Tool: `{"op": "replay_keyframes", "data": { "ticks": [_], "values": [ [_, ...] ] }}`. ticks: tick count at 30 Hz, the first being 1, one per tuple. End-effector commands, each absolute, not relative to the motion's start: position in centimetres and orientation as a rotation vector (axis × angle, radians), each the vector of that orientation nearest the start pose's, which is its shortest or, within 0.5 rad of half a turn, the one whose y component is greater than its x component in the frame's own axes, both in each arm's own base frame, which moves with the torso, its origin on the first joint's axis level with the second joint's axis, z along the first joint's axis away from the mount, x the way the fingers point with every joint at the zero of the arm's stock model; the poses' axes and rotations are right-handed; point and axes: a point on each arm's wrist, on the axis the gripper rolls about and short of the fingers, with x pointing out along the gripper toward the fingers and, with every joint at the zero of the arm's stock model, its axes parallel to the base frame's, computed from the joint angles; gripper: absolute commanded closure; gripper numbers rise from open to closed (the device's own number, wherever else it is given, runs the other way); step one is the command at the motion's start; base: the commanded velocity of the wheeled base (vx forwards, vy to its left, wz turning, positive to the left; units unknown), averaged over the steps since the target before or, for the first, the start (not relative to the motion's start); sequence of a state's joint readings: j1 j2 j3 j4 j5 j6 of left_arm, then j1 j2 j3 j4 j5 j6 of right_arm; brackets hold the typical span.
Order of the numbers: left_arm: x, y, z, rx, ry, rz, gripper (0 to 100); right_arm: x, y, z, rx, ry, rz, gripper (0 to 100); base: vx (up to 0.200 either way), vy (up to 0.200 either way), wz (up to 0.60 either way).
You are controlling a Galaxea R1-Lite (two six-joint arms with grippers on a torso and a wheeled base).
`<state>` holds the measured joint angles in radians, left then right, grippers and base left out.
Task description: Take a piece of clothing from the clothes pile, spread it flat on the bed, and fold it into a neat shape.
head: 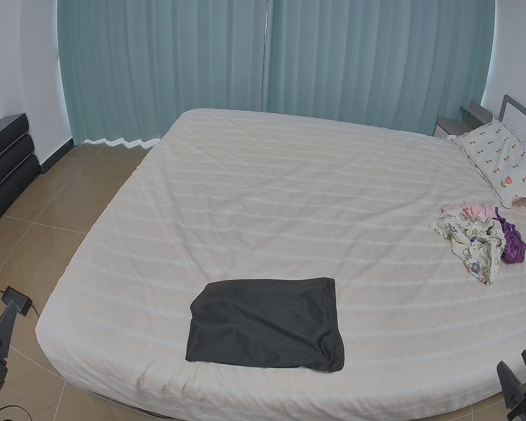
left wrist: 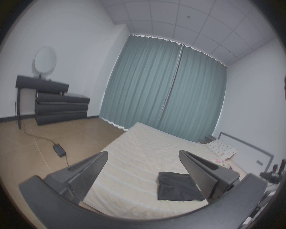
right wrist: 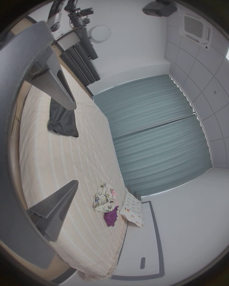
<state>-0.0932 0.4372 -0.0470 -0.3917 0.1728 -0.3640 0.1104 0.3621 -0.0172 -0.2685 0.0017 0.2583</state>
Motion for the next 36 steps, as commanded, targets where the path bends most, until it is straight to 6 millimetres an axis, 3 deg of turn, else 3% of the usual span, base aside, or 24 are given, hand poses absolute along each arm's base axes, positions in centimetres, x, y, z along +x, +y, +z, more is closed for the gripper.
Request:
{"op": "replay_keyframes", "data": {
  "ticks": [1, 8, 23, 27, 28, 32, 36],
  "values": [
    [-1.9, 0.7, 11.5, -0.221, -0.205, 0.154, 0, -2.3, 0.1, 8.3, 0.157, -0.072, 0.029, 0, 0.0, 0.0, 0.0],
    [-2.6, 0.5, 9.6, -0.12, -0.21, 0.229, 0, -2.3, -0.1, 8.3, 0.057, -0.073, -0.038, 0, 0.0, 0.0, 0.0],
    [-2.4, 0.6, 8.3, -0.031, -0.075, 0.268, 0, -2.6, -0.6, 8.2, -0.017, -0.005, -0.287, 0, 0.0, 0.0, 0.0],
    [-2.4, 0.6, 8.3, -0.032, -0.076, 0.252, 0, -2.6, -0.5, 8.2, -0.029, -0.01, -0.241, 0, 0.0, 0.0, 0.0],
    [-2.4, 0.5, 8.3, -0.032, -0.076, 0.235, 0, -2.5, -0.3, 8.2, -0.043, -0.015, -0.132, 0, 0.0, 0.0, 0.0],
    [-2.4, 0.5, 8.3, -0.032, -0.074, 0.197, 0, -2.3, -0.1, 8.2, -0.036, -0.055, -0.032, 0, 0.0, 0.0, 0.0],
    [-2.3, 0.1, 7.9, -0.022, -0.037, 0.023, 0, -2.3, 0.0, 8.2, 0.007, -0.061, 0.019, 0, 0.0, 0.0, 0.0]
  ]
}}
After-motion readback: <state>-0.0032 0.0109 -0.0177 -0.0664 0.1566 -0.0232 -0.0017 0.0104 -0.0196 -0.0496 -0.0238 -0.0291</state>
